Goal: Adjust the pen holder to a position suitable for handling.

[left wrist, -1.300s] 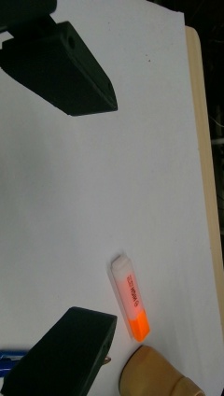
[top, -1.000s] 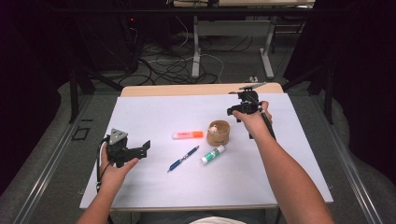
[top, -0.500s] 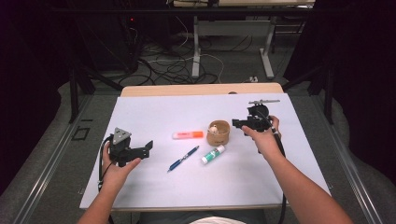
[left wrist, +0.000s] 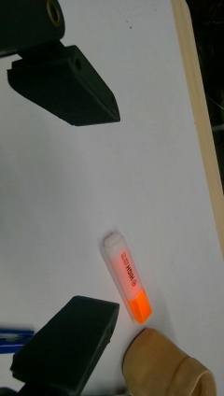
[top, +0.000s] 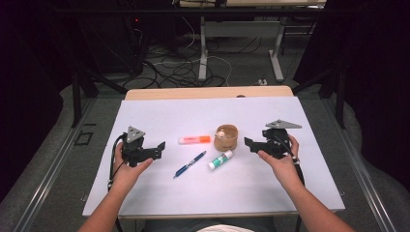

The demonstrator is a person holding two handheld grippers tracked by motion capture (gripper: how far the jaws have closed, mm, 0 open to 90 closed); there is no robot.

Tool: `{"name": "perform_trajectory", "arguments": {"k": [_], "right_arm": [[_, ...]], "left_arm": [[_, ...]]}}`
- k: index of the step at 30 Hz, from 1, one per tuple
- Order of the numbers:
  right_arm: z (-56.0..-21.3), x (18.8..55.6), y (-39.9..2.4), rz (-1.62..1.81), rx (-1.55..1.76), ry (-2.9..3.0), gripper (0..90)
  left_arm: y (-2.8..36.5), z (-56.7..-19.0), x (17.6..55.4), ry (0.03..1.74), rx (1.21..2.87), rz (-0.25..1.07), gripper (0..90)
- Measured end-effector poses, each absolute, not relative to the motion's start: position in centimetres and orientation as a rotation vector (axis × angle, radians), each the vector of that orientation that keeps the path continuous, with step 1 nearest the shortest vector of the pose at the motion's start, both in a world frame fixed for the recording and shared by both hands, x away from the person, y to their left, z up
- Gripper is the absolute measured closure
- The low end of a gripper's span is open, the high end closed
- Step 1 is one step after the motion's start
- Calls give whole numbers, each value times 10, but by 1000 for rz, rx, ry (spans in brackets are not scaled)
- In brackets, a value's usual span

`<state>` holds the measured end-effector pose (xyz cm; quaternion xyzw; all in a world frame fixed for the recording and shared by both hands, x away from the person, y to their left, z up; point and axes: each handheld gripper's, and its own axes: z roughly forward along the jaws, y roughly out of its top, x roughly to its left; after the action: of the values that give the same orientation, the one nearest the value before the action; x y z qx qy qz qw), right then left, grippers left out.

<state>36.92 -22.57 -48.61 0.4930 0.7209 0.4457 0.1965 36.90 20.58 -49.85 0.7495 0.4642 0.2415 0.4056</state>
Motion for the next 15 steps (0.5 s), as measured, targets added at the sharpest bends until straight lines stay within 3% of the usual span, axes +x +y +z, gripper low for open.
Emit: {"name": "perform_trajectory", "arguments": {"k": [15], "right_arm": [[-500,352,-237,1180,1286,2080,161]], "left_arm": [[167,-472,400,1018,2013,576,90]]}}
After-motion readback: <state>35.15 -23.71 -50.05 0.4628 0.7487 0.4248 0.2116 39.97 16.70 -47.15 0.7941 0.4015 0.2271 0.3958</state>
